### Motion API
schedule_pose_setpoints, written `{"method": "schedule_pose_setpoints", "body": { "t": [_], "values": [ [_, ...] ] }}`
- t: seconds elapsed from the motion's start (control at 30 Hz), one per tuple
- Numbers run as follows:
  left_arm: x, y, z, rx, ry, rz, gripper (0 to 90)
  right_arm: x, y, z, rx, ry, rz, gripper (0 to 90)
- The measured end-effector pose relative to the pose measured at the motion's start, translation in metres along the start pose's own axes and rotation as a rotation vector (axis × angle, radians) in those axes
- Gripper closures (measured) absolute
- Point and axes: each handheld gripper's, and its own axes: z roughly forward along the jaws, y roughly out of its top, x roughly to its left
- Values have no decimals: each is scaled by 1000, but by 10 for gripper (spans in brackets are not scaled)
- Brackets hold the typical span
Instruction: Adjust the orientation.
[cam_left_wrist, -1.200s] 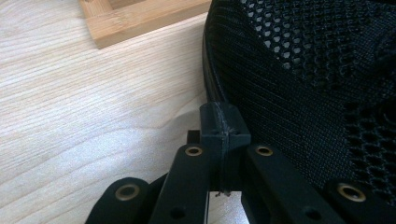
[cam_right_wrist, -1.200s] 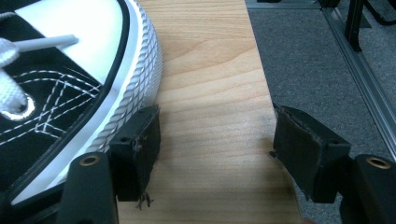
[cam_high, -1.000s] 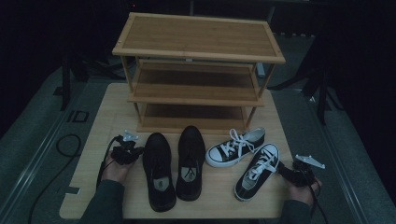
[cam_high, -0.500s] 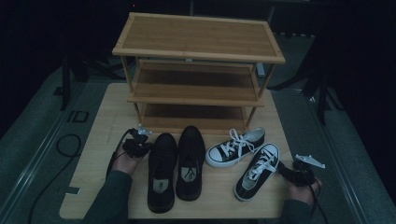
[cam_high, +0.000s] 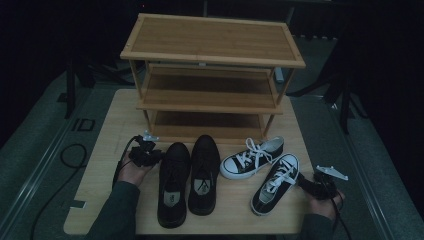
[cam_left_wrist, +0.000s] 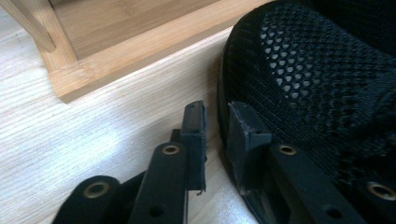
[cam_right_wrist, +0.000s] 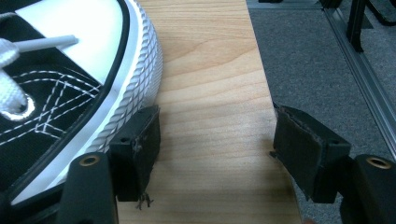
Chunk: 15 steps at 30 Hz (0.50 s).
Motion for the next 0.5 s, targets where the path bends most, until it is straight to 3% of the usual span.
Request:
{"method": "schedule_pose_setpoints", "body": {
  "t": [0.13,0.5],
  "values": [
    [-3,5,-13,-13,-44,13,663,0,0,0,0,0,0,316],
    [-20,16,-35,-27,-90,76,600,0,0,0,0,0,0,316]
  ]
}}
